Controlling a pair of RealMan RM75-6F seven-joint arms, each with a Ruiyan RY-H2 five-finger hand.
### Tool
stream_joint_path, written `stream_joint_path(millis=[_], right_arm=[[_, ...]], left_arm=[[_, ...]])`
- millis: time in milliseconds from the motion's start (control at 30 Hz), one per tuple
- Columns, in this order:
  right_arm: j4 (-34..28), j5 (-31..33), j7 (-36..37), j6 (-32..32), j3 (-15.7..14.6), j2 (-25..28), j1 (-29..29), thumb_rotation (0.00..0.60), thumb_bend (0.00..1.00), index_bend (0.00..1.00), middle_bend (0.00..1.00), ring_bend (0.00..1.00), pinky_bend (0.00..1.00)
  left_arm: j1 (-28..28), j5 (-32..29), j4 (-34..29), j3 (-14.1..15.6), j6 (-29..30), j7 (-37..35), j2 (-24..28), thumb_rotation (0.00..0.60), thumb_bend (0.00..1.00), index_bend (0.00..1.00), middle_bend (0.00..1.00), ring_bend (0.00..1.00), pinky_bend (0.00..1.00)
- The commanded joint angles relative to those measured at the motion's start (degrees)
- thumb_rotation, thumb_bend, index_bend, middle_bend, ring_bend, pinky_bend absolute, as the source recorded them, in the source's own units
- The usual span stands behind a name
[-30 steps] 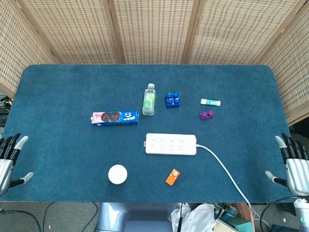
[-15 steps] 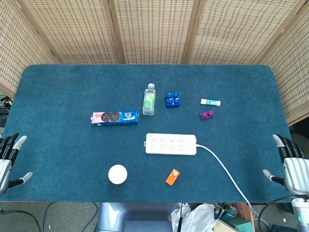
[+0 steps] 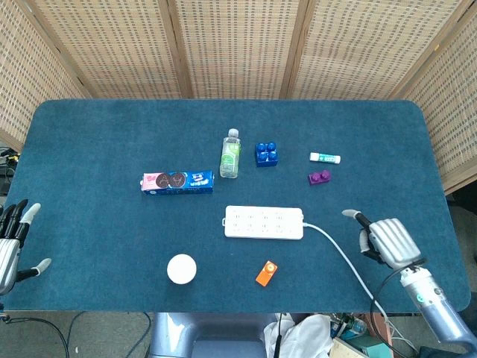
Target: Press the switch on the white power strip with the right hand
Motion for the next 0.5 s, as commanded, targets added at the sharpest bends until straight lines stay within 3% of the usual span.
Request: stream_joint_path(millis=[33,233,500], right_arm=[[1.55,-0.13,0.58,-8.85,0.34,-2.95,6.87,0.6,0.86,0.2,0.84,0.87,1.0],[4.69,3.95,-2.27,-17.25,1.42,-9.75,13.15,0.6,0.86,0.21,0.84,0.87,1.0],[8.61,9.61,-10.58,-21.52,1.59,-15.68,16.68,0.6,0.86,0.21,0.84,0.87,1.0]], left_arm=[[-0.45,-0.48,0.34,-0.25,-0.67,0.54,-0.49,0.6,0.0,0.0,0.0,0.0,0.0],[-0.93,-0.75,0.52,-0.25,-1.29,2.72,-1.56,0.6,0.0,0.0,0.0,0.0,0.0],[-1.12,-1.53,0.62,-0.5,-1.47,3.76,-2.05,0.6,0.0,0.0,0.0,0.0,0.0]])
